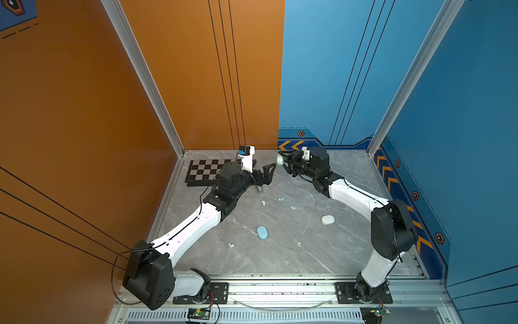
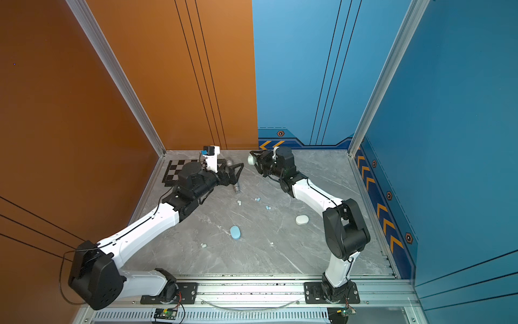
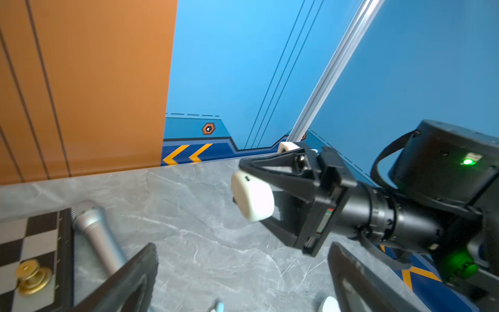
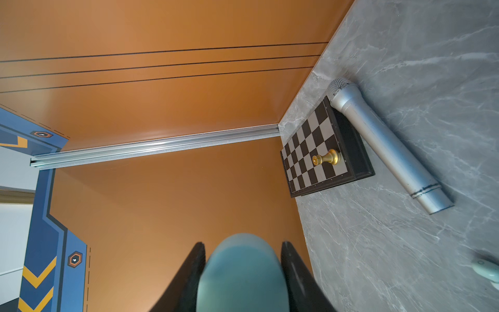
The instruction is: Insert the wireless bluetooth earbuds into the charging case
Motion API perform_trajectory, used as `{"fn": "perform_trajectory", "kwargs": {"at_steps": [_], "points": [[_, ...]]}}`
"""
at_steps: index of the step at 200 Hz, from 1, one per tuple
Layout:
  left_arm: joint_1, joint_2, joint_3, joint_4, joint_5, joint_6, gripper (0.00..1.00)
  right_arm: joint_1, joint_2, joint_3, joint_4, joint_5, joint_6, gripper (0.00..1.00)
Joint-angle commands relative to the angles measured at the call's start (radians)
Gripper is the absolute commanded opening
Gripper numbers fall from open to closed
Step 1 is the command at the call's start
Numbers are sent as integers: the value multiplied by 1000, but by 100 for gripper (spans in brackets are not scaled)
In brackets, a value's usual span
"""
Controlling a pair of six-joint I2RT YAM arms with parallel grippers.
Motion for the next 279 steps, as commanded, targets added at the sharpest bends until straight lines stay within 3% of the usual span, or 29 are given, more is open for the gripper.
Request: {"fn": "perform_trajectory", "kwargs": {"at_steps": [1,127,155,186,242,279], "points": [[-18,49,62,37,19,56,98,-11,-53,-5,36,19,28,26],[-80,235,192,53,-43,135,97,-38,-87,-14,16,-98,34,26],[-82,246,192,53,-65,141,87,-26,-94,-18,16,-96,27,25],[-81,252,190,53,-95,145,70,-13,-94,-19,30,-102,29,25],[-78,262,199,53,-96,156,53,2,-77,-15,57,-109,44,25],[-76,259,200,51,-83,163,32,1,-71,-13,71,-115,48,26]]}}
